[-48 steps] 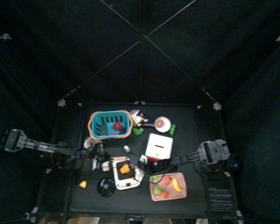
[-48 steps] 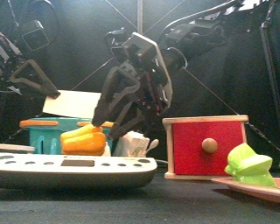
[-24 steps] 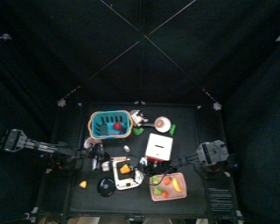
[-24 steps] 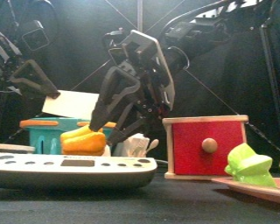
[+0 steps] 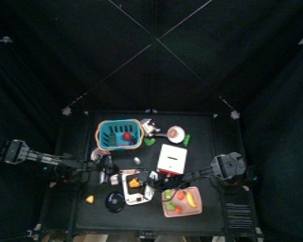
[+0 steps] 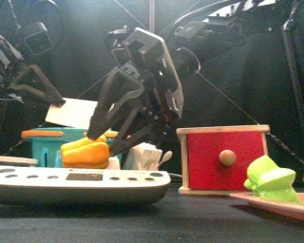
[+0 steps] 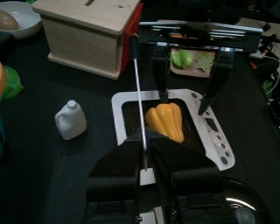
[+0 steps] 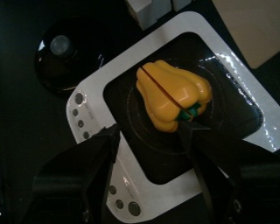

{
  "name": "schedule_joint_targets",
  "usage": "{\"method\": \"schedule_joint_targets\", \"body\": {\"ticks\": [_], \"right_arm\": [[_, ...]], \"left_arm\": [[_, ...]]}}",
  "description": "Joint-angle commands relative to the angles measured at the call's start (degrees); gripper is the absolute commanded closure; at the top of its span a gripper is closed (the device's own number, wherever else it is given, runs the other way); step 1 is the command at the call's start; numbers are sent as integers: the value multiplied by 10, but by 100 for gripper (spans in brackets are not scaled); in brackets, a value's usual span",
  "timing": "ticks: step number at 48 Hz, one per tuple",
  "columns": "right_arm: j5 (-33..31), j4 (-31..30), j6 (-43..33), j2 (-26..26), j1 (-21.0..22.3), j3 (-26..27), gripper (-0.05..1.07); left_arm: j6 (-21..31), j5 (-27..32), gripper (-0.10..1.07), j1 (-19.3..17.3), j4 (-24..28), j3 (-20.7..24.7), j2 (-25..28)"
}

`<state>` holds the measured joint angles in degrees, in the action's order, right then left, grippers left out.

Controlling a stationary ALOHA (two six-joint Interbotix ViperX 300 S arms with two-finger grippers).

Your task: Grab cleaver with other hand

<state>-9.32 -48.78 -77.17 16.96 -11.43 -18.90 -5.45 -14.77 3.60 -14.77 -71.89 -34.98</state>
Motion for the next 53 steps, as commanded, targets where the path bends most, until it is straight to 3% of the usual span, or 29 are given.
{"method": "schedule_joint_targets", "body": {"ticks": [1, 36, 53], "right_arm": [[2, -2, 1, -12, -1, 15, 14], [-2, 1, 0, -6, -11, 21, 14], [-24, 3, 1, -35, -17, 10, 14]], "left_arm": [[0, -3, 46, -2, 0, 8, -1], [0, -3, 46, -2, 0, 9, -1], [0, -3, 46, -1, 0, 8, -1]]}}
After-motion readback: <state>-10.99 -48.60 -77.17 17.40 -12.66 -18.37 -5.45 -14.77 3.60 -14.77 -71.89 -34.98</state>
